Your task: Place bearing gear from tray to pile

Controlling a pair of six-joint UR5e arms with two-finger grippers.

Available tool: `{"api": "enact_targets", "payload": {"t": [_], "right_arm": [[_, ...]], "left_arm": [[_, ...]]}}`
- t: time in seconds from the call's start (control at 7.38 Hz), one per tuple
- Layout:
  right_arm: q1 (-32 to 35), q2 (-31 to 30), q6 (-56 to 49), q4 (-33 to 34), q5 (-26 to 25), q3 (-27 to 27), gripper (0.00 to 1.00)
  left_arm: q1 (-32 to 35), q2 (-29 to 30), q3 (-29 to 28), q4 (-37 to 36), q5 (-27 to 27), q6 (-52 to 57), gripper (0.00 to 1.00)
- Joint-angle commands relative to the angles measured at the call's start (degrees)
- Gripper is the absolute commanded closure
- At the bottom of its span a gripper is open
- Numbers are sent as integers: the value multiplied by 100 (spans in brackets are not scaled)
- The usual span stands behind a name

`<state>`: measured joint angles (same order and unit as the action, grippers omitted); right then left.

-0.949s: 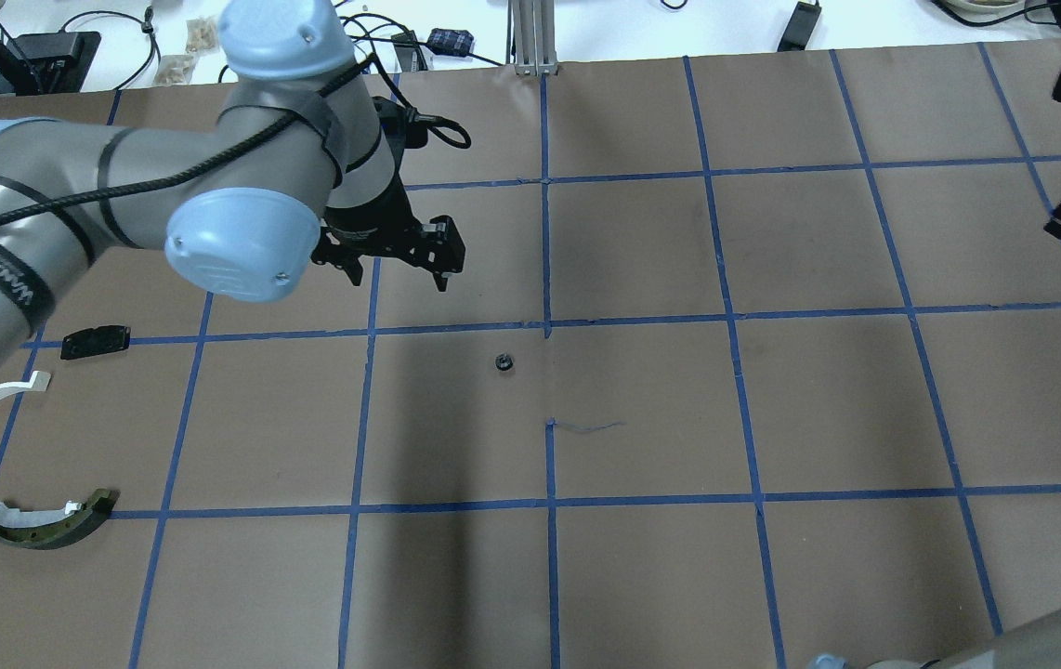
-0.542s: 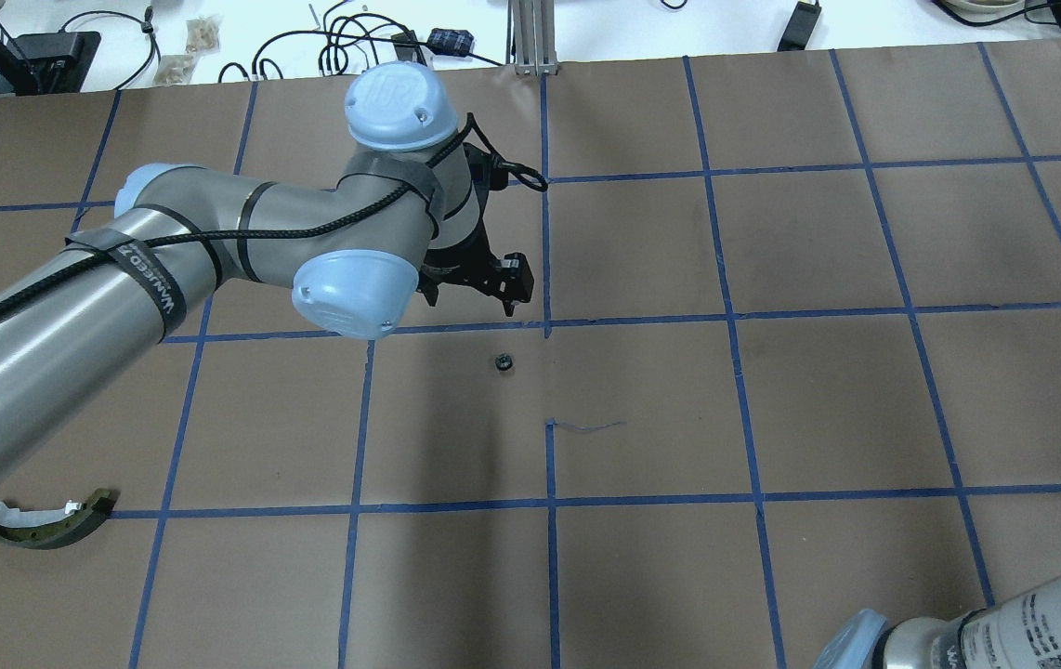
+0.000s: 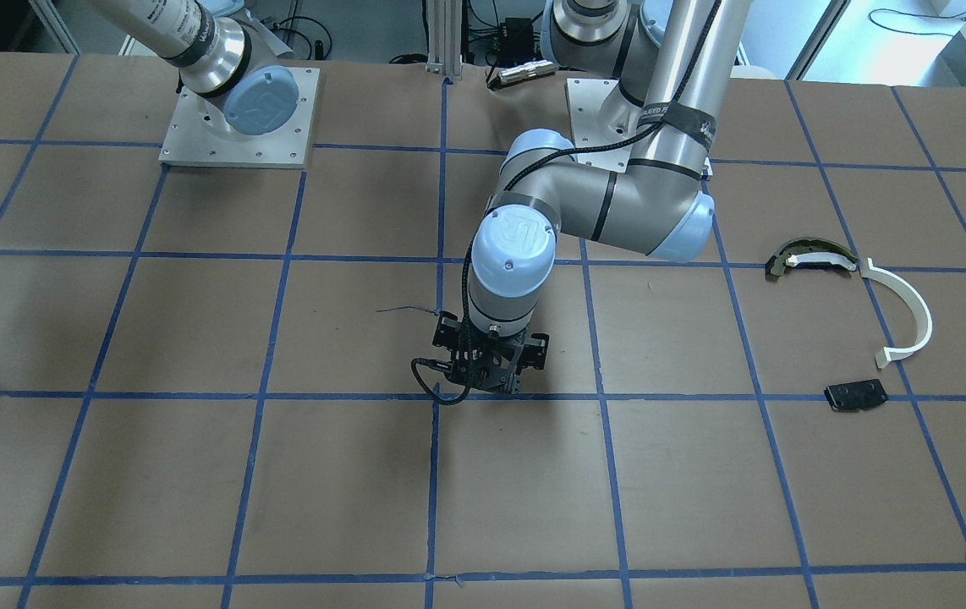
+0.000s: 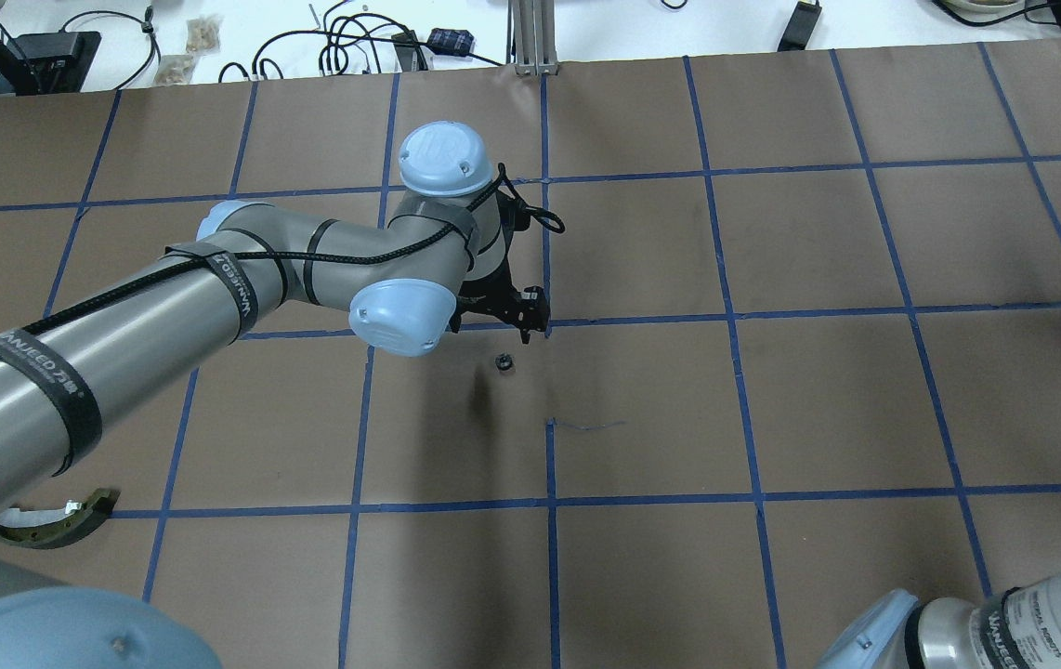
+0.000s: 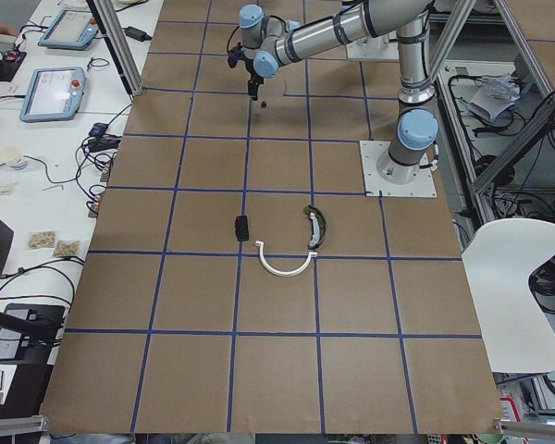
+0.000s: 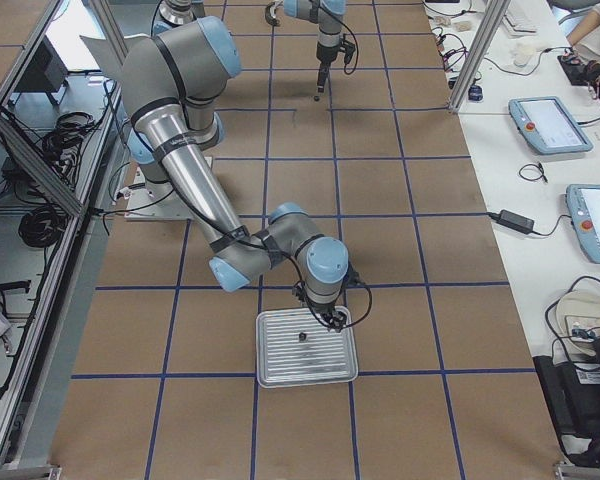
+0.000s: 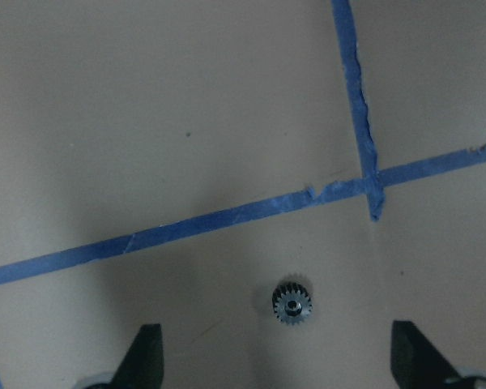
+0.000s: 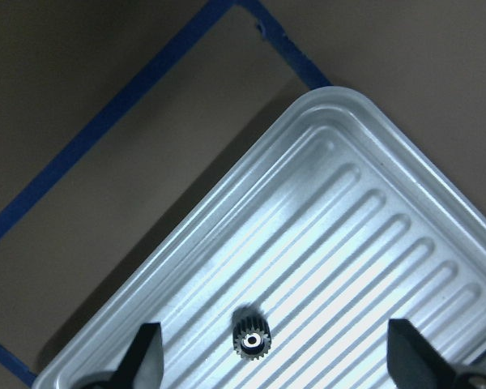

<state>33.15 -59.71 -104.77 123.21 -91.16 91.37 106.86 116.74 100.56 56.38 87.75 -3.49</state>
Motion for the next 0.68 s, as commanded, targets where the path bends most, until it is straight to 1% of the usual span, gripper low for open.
{"api": "enact_targets", "payload": {"t": [0.0,0.14,0.27,0.41,0.54], "right_arm": [[-203,292,-254,160,124,12,8],[-221,371,-263,238,116,12,11],[-239,381,-367,274,107,12,13],[-239,407,-412,283,90,21,18],[-239,416,-421,292,89,47,23]], "left_arm": [[28,217,51,-48,-4,-2,1],[72,165,139,-40,-4,-20,11],[72,182,174,-31,5,32,13],[63,191,166,-39,-12,6,23],[63,173,157,-57,-4,-3,28]]}}
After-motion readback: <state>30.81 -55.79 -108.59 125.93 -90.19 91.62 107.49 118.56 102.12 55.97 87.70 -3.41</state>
